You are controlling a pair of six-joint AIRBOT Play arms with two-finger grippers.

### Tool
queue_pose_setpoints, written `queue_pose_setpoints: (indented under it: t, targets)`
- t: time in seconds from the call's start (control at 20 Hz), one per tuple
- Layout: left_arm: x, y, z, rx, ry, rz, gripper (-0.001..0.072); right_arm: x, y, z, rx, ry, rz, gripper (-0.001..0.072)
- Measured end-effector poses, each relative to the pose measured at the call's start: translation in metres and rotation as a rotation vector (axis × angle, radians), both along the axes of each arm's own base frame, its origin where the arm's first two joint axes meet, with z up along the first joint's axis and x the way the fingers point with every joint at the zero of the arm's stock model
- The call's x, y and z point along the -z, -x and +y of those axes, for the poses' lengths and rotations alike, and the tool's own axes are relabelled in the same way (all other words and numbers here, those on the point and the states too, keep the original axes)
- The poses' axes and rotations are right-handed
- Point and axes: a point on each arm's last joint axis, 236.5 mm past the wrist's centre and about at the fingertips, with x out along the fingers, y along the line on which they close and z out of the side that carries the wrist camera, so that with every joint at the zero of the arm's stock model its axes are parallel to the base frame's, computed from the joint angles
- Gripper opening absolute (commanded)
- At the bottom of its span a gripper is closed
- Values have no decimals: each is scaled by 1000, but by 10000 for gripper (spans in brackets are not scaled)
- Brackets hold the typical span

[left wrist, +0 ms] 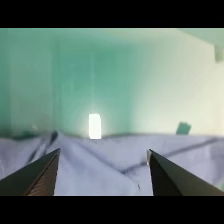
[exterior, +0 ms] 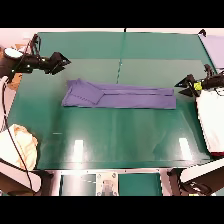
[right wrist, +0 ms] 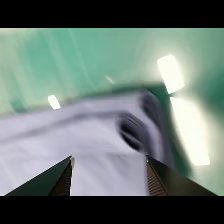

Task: Fold the shirts.

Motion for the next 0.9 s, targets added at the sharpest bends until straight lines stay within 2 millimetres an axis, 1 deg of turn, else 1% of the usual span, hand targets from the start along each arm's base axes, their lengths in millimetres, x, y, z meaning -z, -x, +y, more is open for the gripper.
queue_pose_setpoints:
  t: [0.15,0.2,0.25,0.3,0.35,0.4,0.45,0.5,0.55,0.6,0.7,0.75,0.8,0.85,0.9]
  targets:
    - [-2,10,-8,51,13,26,609,22,16,-3,-53,-22,58,517]
    - [-1,13,-10,63,15,34,586,31,20,-1,-67,-33,74,517]
    - [-1,15,-11,72,18,40,370,39,22,1,-81,-52,86,516]
    - [-2,17,-12,80,20,45,114,42,22,6,-88,-88,86,512]
    - [-1,21,-14,93,22,53,27,47,21,11,-98,-119,85,510]
    - [-1,23,-15,102,24,59,26,51,20,18,-104,-153,84,480]
    - [-1,25,-16,109,26,63,26,56,19,21,-110,-166,86,342]
    - [-1,26,-17,116,27,67,25,62,18,22,-110,-171,84,153]
    - [-1,27,-20,122,26,68,26,66,15,26,-108,-186,80,45]
    - [0,28,-26,133,25,68,26,67,12,30,-109,-201,74,19]
    - [1,32,-44,168,18,69,26,67,10,32,-124,-195,66,19]
    - [3,33,-55,181,7,61,26,64,8,32,-131,-198,59,18]
    - [3,32,-68,193,-7,49,26,59,6,32,-147,-187,51,18]
    - [5,33,-85,214,-22,34,26,52,6,30,-165,-172,45,18]
    - [8,34,-102,232,-38,20,26,41,7,28,-183,-164,36,18]
